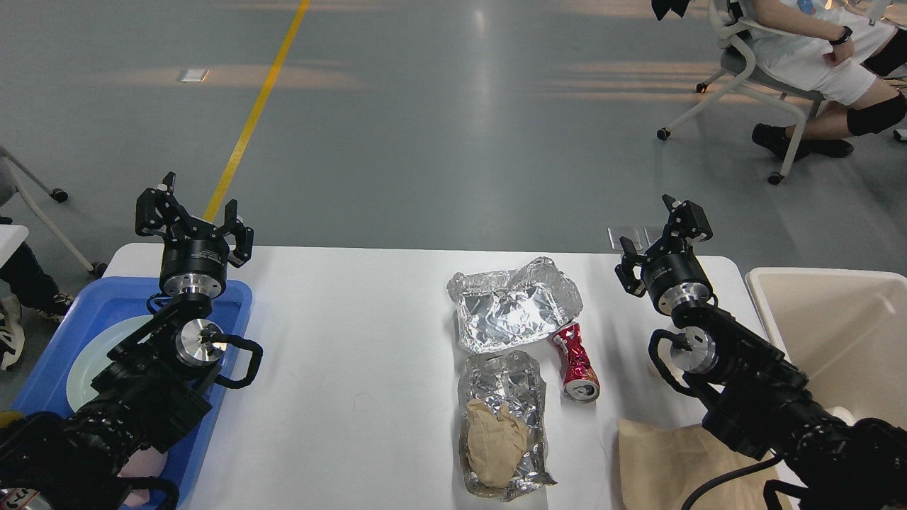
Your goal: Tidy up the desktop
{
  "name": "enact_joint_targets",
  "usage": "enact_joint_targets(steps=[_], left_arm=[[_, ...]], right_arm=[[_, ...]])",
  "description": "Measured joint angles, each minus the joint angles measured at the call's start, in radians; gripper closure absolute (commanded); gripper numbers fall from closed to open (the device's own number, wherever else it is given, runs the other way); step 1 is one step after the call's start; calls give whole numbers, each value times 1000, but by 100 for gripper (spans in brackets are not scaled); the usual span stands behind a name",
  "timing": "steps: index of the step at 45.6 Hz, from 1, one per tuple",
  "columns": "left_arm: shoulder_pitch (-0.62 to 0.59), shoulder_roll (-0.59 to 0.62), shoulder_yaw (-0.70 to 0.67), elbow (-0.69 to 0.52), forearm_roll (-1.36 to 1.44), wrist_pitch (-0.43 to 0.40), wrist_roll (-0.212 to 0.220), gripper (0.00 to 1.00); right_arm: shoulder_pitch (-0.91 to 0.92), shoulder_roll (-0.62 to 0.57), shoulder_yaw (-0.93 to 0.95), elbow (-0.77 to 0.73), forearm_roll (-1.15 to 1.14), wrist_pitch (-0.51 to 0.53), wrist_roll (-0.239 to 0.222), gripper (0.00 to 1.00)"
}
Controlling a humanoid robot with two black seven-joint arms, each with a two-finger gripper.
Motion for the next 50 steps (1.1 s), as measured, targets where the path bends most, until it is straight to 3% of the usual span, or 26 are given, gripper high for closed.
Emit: enact_joint_targets(steps=[50], left_arm=[[0,0,0,0,0,0,0,4]], right_arm=[[7,-4,0,-5,0,-1,-5,0]])
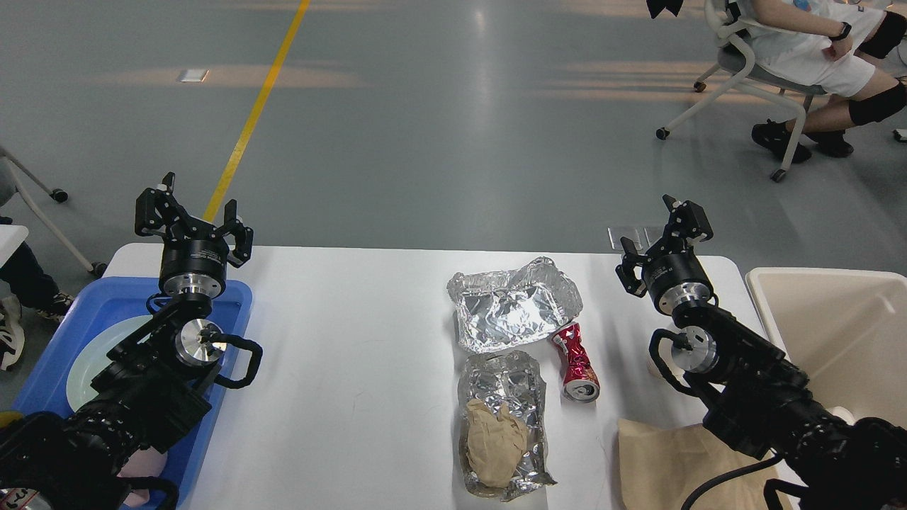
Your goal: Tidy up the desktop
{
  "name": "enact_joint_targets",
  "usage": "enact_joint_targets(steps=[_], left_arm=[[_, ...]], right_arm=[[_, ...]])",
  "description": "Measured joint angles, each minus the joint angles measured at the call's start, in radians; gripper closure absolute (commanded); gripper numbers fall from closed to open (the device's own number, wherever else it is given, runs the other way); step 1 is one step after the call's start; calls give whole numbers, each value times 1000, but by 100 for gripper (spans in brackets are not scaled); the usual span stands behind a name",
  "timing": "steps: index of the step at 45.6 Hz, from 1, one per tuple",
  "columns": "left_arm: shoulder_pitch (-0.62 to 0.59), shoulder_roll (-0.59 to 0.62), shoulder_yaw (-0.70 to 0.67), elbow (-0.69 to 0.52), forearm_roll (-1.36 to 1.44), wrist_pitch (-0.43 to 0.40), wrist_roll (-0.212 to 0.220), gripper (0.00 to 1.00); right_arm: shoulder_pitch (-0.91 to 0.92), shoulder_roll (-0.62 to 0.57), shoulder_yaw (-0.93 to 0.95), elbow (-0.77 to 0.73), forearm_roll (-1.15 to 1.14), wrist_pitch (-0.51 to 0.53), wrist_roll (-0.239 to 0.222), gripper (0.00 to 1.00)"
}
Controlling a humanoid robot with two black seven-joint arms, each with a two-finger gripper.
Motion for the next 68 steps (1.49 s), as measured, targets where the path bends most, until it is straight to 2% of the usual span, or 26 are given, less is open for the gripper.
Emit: enact_joint_targets(steps=[20,51,68], left_arm=[[0,0,0,0,0,0,0,4],[0,-1,0,0,0,0,0,4],[0,0,0,0,0,0,0,4]], right_arm=[[24,-67,-1,-6,0,0,-2,0],[11,-71,-1,-8,0,-1,4,0],[36,-154,-4,2,-1,14,4,0]])
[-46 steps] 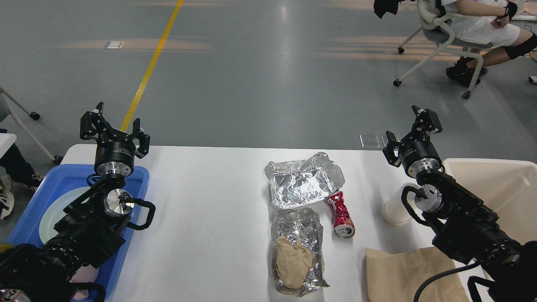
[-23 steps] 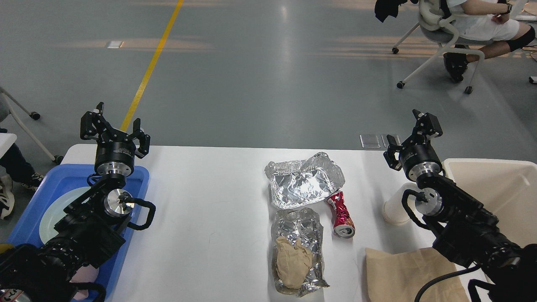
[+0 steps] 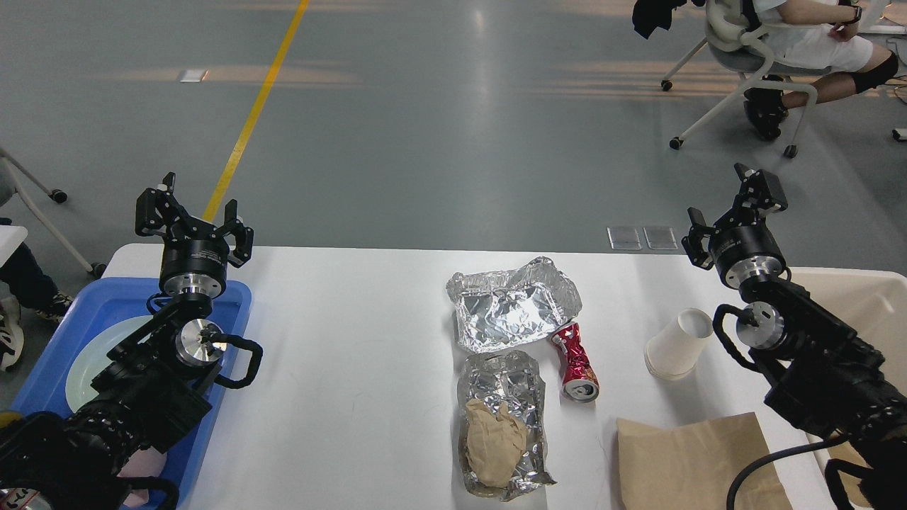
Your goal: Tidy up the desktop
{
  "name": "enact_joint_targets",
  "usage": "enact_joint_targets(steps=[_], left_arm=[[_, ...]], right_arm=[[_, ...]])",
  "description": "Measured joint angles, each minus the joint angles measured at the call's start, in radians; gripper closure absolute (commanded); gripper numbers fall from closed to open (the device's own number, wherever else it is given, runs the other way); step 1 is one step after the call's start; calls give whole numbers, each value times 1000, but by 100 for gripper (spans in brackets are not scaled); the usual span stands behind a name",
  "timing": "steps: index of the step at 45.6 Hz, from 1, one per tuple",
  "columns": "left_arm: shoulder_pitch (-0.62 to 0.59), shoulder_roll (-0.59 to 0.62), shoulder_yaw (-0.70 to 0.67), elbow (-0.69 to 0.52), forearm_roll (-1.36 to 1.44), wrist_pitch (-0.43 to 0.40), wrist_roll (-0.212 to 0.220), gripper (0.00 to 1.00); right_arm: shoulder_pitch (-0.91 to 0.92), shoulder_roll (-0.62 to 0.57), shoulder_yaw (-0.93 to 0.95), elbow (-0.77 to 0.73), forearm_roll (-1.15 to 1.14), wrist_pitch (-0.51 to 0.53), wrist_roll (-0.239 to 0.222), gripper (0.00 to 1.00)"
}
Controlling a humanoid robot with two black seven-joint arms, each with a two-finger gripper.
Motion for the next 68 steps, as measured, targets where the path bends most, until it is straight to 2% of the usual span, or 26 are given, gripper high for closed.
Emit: enact_joint_targets(steps=[4,10,20,23,26,31,34,38,47,54,63,68], left_arm=[[0,0,0,0,0,0,0,4],[0,0,0,0,0,0,0,4],[0,0,0,0,0,0,0,4],[0,0,0,0,0,0,0,4],[0,0,0,0,0,0,0,4],[0,0,0,0,0,0,0,4],[0,0,0,0,0,0,0,4],[0,0,0,0,0,0,0,4],[0,0,0,0,0,0,0,4],[0,0,0,0,0,0,0,4],[0,0,0,0,0,0,0,4],[0,-1,0,0,0,0,0,4]], right_arm=[[18,-21,-35,1,-3,53,-4,0],[82,-60,-192,2,-4,168,-10,0],[247,-70,-692,-5,-20,215,-24,0],[289,-70,-805,-6,-21,215,-46,0],[326,-67,-894,-7,-23,213,-105,0],[382,-62,-1035,-2,-25,206,-279,0],[418,-55,-1126,-1,-24,202,-368,0],[484,-24,-1303,2,-22,200,-427,0],[606,15,-1587,45,-20,215,-437,0],[730,28,-1782,226,-20,230,-437,0],[906,29,-1862,421,-21,288,-436,0],[980,30,-1879,481,-21,377,-436,0]])
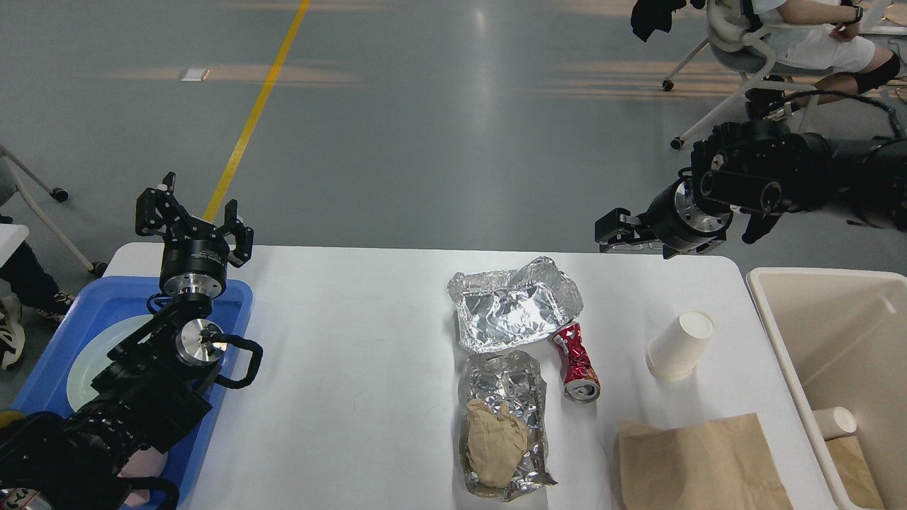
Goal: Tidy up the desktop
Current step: 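Grasp the white paper cup with the right gripper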
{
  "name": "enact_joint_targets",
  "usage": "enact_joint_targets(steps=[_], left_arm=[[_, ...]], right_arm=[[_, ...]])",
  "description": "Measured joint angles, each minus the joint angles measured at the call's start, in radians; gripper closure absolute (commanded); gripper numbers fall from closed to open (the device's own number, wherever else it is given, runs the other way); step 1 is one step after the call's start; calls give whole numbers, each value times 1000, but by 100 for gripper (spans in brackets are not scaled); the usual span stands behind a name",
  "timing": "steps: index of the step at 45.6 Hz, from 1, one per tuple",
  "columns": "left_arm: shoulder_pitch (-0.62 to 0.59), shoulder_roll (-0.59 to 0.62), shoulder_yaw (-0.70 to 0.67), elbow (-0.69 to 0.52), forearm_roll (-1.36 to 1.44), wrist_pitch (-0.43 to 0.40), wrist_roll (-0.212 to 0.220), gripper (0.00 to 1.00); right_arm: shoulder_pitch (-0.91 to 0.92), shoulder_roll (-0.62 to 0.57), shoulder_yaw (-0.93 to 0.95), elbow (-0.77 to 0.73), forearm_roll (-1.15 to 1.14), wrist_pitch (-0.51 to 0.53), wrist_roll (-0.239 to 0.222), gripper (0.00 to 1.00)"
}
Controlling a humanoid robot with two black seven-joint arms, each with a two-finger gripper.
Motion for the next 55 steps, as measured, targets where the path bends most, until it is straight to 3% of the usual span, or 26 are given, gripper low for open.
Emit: enact_joint_targets(steps=[8,13,23,35,55], left_arm=[[0,0,0,0,0,0,0,4],[0,0,0,0,0,0,0,4],[0,0,0,0,0,0,0,4],[0,0,0,0,0,0,0,4],[0,1,0,0,0,0,0,4]], right_arm=[[115,39,-93,52,-1,184,0,0],[87,51,-135,44,-6,210,0,0],[-91,-29,-132,-67,-13,194,-1,0],[-252,-38,-98,-185,-8,176,-1,0],[-413,-28,-47,-281,-12,-16,-8,0]])
